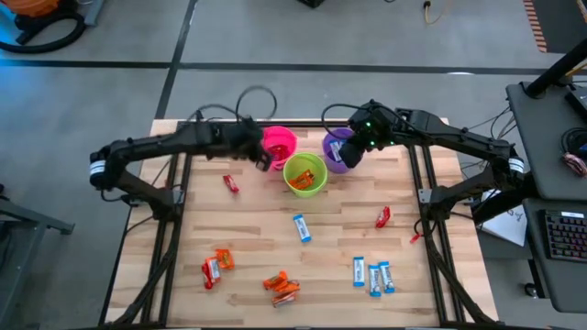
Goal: Sort candy
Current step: Put the red candy into the pink bin, then put the orange candy into the green bin
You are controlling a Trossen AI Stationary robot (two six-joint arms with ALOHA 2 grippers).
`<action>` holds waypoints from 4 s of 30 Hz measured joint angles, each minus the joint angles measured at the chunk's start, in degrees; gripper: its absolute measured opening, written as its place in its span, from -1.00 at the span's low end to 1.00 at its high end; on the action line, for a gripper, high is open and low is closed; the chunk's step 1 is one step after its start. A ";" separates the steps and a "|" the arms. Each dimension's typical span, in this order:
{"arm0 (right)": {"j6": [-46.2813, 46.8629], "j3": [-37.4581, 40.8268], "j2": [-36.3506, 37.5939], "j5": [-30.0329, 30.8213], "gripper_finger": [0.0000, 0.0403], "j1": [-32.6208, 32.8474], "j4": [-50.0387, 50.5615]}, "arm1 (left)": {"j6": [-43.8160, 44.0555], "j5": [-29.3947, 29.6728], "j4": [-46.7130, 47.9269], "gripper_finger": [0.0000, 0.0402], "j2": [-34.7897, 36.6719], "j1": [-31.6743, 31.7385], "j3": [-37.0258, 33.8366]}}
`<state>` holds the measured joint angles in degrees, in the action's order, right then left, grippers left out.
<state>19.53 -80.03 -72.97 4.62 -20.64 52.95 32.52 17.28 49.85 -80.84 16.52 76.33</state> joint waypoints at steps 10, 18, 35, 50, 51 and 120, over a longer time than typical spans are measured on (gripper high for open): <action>0.10 0.00 0.00 2.61 -0.49 0.00 -1.86 | -13.63 -9.32 -17.79 -0.91 -1.47 11.46 -2.22; 2.79 0.00 0.00 4.58 -0.49 -0.39 -2.55 | -14.30 -10.81 -18.30 -0.91 -7.24 13.67 -2.05; 4.26 0.00 0.00 4.46 -0.49 -0.39 -2.52 | -14.60 -13.67 -17.90 -0.78 -12.76 13.65 -2.05; 5.40 0.00 0.00 4.37 -0.49 -0.39 -2.47 | -12.00 -18.28 -15.09 -0.69 -12.61 12.84 -1.55; 5.40 0.00 0.00 4.37 -0.49 -0.39 -2.47 | -12.02 -18.27 -14.50 -0.69 -12.60 12.79 -1.30; 2.46 -0.11 0.48 -9.60 -0.49 0.57 2.27 | 66.17 -25.89 4.77 -0.26 -7.95 -40.47 -23.98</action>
<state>21.99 -80.14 -72.49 -4.97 -20.07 55.22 98.69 -8.62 54.62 -88.78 -23.94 52.35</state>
